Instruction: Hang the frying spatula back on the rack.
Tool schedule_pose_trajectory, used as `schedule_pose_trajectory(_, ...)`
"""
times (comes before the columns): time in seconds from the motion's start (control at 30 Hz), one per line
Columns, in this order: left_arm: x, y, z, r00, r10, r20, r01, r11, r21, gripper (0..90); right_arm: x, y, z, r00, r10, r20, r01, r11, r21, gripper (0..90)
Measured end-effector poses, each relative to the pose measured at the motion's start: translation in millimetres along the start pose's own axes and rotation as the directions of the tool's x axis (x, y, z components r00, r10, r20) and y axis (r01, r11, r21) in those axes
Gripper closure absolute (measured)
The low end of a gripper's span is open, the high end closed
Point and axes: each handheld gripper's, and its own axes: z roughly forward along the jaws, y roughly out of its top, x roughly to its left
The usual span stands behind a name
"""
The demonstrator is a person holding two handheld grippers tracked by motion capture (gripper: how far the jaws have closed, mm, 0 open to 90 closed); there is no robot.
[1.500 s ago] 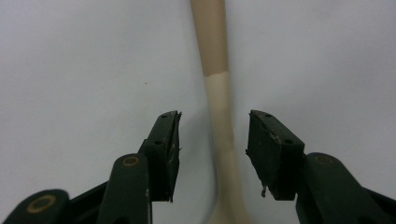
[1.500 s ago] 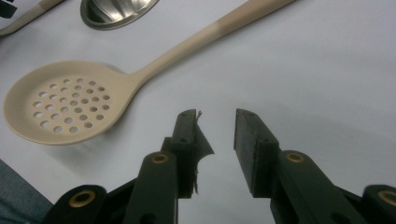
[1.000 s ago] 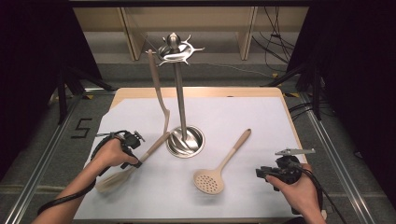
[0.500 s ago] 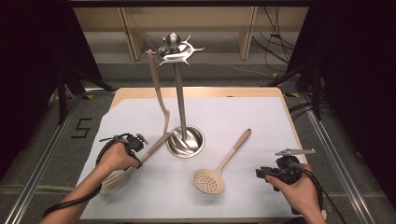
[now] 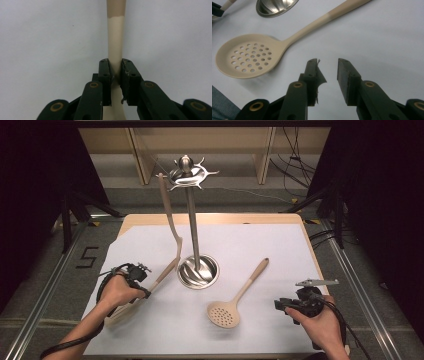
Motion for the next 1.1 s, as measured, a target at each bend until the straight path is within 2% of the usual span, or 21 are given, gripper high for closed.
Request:
schedule_pose_trajectory(0.07, 1.4, -3.6, -6.1, 1.0, -0.01, -0.002, 0.01, 0.9992, -0.039, 78.7, -1.1, 0.5, -1.3, 0.9997, -0.015, -0.017, 0.016, 1.0, 0.007, 70.3)
schedule_pose_trajectory(0.1, 2.2, -5.8, -9.1, 0.9997, -0.023, 0.001, 0.023, 0.9975, -0.066, 78.7, -0.6, 0.4, -1.6, 0.9998, 0.001, -0.019, -0.001, 1.0, 0.014, 70.4)
schedule_pose_trajectory(0.17, 3.9, -10.4, -16.7, 0.9992, -0.038, 0.01, 0.039, 0.9923, -0.118, 78.7, -0.9, 0.3, -1.5, 1.0, -0.005, -0.002, 0.005, 1.0, 0.009, 70.4)
schedule_pose_trajectory(0.2, 6.1, -12.6, -21.8, 0.9997, -0.022, 0.012, 0.024, 0.9916, -0.127, 78.7, -0.9, 0.4, -1.6, 1.0, -0.006, -0.001, 0.006, 1.0, 0.009, 70.5)
schedule_pose_trajectory(0.27, 5.7, -17.8, -29.1, 0.9981, -0.061, -0.002, 0.059, 0.974, -0.219, 78.7, -0.1, 0.6, -2.4, 1.0, 0.002, -0.003, -0.002, 1.0, 0.016, 70.6)
schedule_pose_trajectory(0.3, 6.0, -18.8, -33.3, 0.9978, -0.066, -0.004, 0.064, 0.9718, -0.227, 78.7, 0.8, 0.6, -2.6, 1.0, 0.007, -0.004, -0.007, 1.0, 0.015, 70.7)
schedule_pose_trajectory(0.37, 5.5, -22.5, -43.3, 0.9973, -0.073, -0.006, 0.068, 0.9557, -0.286, 78.7, 0.3, 0.8, -2.5, 0.9999, -0.012, -0.01, 0.012, 1.0, 0.003, 70.7)
schedule_pose_trajectory(0.4, 5.2, -24.6, -48.6, 0.9968, -0.08, -0.007, 0.074, 0.9432, -0.324, 78.7, 0.5, 1.0, -2.8, 0.9999, -0.011, -0.009, 0.011, 1.0, 0.004, 70.7)
schedule_pose_trajectory(0.43, 4.8, -25.8, -51.4, 0.9966, -0.082, -0.006, 0.075, 0.9332, -0.352, 78.7, 0.8, 1.1, -2.8, 0.9999, -0.013, -0.008, 0.013, 1.0, 0.003, 70.8)
schedule_pose_trajectory(0.5, 5.7, -29.3, -61.7, 0.9982, -0.058, -0.017, 0.047, 0.9209, -0.387, 78.7, 1.2, 1.2, -2.7, 0.9999, -0.011, -0.01, 0.011, 1.0, 0.003, 70.8)
schedule_pose_trajectory(0.53, 4.3, -30.9, -65.8, 0.9974, -0.072, -0.002, 0.064, 0.9016, -0.428, 78.7, 1.6, 1.3, -2.7, 0.9999, -0.01, -0.008, 0.01, 1.0, 0.003, 70.8)
schedule_pose_trajectory(0.57, 5.9, -32.5, -69.8, 0.9991, -0.041, -0.009, 0.033, 0.9033, -0.428, 78.6, 1.9, 1.4, -2.5, 0.9999, -0.011, -0.007, 0.011, 1.0, 0.004, 70.9)
schedule_pose_trajectory(0.6, 2.9, -33.3, -71.1, 0.9981, -0.061, 0.001, 0.055, 0.8796, -0.473, 78.7, 2.6, 1.4, -2.7, 1.0, -0.005, -0.007, 0.005, 1.0, 0.009, 70.8)
schedule_pose_trajectory(0.63, 1.3, -34.0, -73.5, 0.9975, -0.071, 0.001, 0.062, 0.8631, -0.501, 78.7, 2.4, 1.4, -2.7, 0.9999, -0.006, -0.01, 0.006, 1.0, 0.012, 70.8)
schedule_pose_trajectory(0.7, -1.1, -35.3, -79.2, 0.9973, -0.072, 0.013, 0.068, 0.8413, -0.536, 78.7, 2.5, 1.5, -2.4, 1.0, -0.006, -0.005, 0.006, 1.0, 0.011, 70.9)
schedule_pose_trajectory(0.73, -1.8, -36.5, -82.8, 0.9979, -0.064, 0.003, 0.055, 0.8258, -0.561, 78.7, 2.8, 1.7, -2.5, 1.0, -0.003, -0.005, 0.003, 1.0, 0.011, 70.8)
schedule_pose_trajectory(0.83, -5.5, -37.6, -87.3, 0.9967, -0.078, 0.021, 0.074, 0.7772, -0.625, 78.7, 2.9, 1.6, -2.5, 1.0, -0.003, -0.001, 0.003, 1.0, 0.009, 70.8)
schedule_pose_trajectory(0.93, -9.1, -38.0, -91.2, 0.9962, -0.082, 0.028, 0.08, 0.7456, -0.662, 78.7, 2.3, 1.4, -2.6, 0.9999, -0.007, -0.008, 0.007, 1.0, 0.011, 70.9)
schedule_pose_trajectory(0.97, -9.8, -37.8, -92.3, 0.997, -0.073, 0.028, 0.072, 0.7388, -0.67, 78.7, 2.1, 1.6, -2.8, 0.9999, -0.008, -0.007, 0.008, 1.0, 0.013, 70.9)
schedule_pose_trajectory(1.03, -12.7, -37.4, -94.5, 0.9973, -0.069, 0.028, 0.069, 0.7201, -0.69, 78.6, 5.2, 0.6, 0.4, 0.9993, 0.003, 0.038, -0.002, 1.0, -0.025, 70.9)
schedule_pose_trajectory(1.1, -14.1, -36.8, -96.8, 0.9982, -0.054, 0.025, 0.056, 0.6992, -0.713, 78.7, 5.1, 0.7, 0.3, 0.9994, 0.002, 0.034, -0.001, 1.0, -0.022, 70.9)
